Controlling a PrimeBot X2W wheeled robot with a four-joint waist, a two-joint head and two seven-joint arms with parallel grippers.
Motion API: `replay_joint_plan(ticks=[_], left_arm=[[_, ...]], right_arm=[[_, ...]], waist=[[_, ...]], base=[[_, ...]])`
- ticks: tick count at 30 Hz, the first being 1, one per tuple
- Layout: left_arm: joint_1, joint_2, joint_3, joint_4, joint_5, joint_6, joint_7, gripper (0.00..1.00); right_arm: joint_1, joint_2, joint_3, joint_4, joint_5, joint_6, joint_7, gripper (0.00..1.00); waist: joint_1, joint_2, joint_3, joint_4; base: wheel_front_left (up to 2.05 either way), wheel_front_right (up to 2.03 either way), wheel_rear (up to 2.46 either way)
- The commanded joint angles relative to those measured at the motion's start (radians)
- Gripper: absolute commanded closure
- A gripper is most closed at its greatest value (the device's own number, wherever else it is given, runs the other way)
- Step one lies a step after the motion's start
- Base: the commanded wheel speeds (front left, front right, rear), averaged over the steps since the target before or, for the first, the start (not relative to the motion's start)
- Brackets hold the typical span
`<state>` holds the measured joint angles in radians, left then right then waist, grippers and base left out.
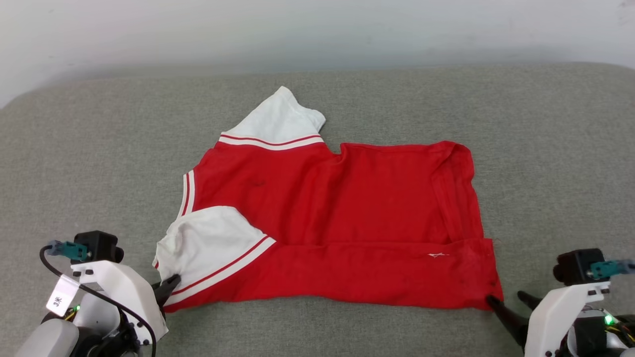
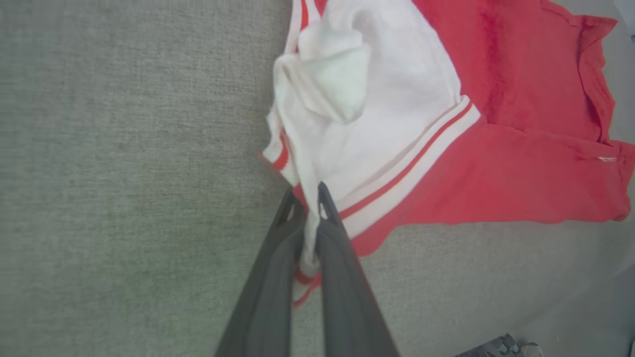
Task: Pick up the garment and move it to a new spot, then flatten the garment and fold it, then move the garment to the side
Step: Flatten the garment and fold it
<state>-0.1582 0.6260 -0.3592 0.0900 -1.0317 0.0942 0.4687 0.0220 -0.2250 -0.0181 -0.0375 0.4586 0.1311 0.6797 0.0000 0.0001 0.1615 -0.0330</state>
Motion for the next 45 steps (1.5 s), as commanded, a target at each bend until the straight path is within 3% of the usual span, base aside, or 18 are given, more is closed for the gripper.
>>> replay_joint_plan(ticks=[1, 15, 16, 17, 19, 31, 45], left_arm=[[0.004, 0.005, 0.001, -0.018, 0.008, 0.002, -0.006, 1.00], [-0.034, 0.000, -0.007, -0.084, 0.037, 0.003, -0.030, 1.00], [-0.036, -0.002, -0.008, -0.081, 0.037, 0.002, -0.032, 1.00], [-0.036, -0.004, -0.008, -0.078, 0.037, 0.001, -0.034, 1.00], [-0.035, -0.006, -0.008, -0.073, 0.038, -0.003, -0.039, 1.00], [0.059, 0.000, -0.014, -0.084, 0.033, 0.005, -0.072, 1.00], [0.255, 0.025, -0.019, -0.128, -0.017, 0.073, -0.034, 1.00]], right_arm=[[-0.010, -0.002, 0.005, -0.006, 0.002, -0.001, 0.023, 0.00], [-0.127, 0.016, 0.100, 0.156, 0.014, -0.001, 0.053, 0.00], [-0.127, 0.016, 0.112, 0.173, 0.018, -0.001, 0.055, 0.10], [-0.129, 0.016, 0.124, 0.185, 0.024, -0.001, 0.050, 0.56], [-0.135, 0.015, 0.137, 0.202, 0.033, 0.000, 0.040, 1.00], [-0.118, -0.058, 0.144, 0.168, 0.061, -0.001, 0.012, 1.00], [0.091, -0.042, 0.063, 0.117, 0.073, -0.001, 0.059, 1.00]], waist=[[0.0000, -0.0001, 0.008, 0.007], [0.0000, -0.0001, 0.095, 0.043], [0.0000, -0.0001, 0.098, 0.045], [0.0000, -0.0001, 0.101, 0.047], [0.0000, -0.0001, 0.102, 0.048], [0.0000, -0.0001, -0.028, 0.039], [0.0000, -0.0001, -0.165, 0.041]], base=[[0.00, 0.00, 0.00], [0.00, 0.00, 0.00], [0.00, 0.00, 0.00], [0.00, 0.00, 0.00], [0.00, 0.00, 0.00], [0.00, 0.00, 0.00], [0.00, 0.00, 0.00]])
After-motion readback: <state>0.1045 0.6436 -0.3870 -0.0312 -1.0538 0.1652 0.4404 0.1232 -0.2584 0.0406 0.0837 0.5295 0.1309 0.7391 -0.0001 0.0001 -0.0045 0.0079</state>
